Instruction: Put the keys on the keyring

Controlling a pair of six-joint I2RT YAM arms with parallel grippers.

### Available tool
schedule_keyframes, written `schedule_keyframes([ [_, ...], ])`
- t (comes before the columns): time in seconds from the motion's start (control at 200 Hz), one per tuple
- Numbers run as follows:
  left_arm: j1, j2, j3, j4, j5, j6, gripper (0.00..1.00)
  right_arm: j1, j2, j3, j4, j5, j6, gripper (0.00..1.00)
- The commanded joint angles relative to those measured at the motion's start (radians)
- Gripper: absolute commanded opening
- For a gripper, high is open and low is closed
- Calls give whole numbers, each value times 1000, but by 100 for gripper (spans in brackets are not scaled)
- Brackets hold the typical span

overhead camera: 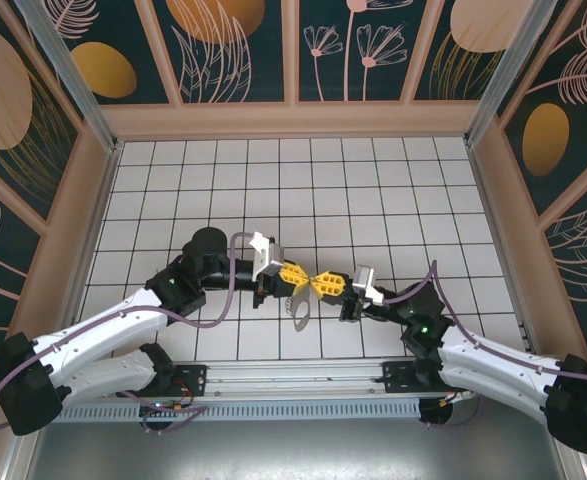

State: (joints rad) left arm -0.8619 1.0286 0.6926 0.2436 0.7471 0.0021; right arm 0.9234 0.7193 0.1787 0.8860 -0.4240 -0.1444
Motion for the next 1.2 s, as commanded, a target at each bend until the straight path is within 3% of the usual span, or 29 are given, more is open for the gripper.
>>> schedule_keyframes([
  [0.0,-16,10,31,8,35,14,3,11,19,46,-39,5,-28,0],
  [0.145,-16,16,33,2,36,15,11,30,27,64,-83,17,-58,0],
  [0.32,-16,22,33,8,37,17,12,38,40,73,-85,14,-64,0],
  [0.37,-16,21,32,7,39,17,9,40,44,73,-88,14,-64,0],
  [0.415,-17,21,32,5,42,20,0,42,45,76,-95,14,-66,0],
  [0.566,-15,2,31,-28,34,44,0,46,35,85,-141,13,-77,0],
  [0.711,-16,-30,70,-158,34,109,0,44,-48,101,-300,55,-120,26],
  [0.851,-14,-34,127,-310,60,177,0,32,-146,112,-443,90,-148,39],
  [1.196,-15,18,229,-534,146,273,0,22,-115,169,-581,-9,-205,41],
])
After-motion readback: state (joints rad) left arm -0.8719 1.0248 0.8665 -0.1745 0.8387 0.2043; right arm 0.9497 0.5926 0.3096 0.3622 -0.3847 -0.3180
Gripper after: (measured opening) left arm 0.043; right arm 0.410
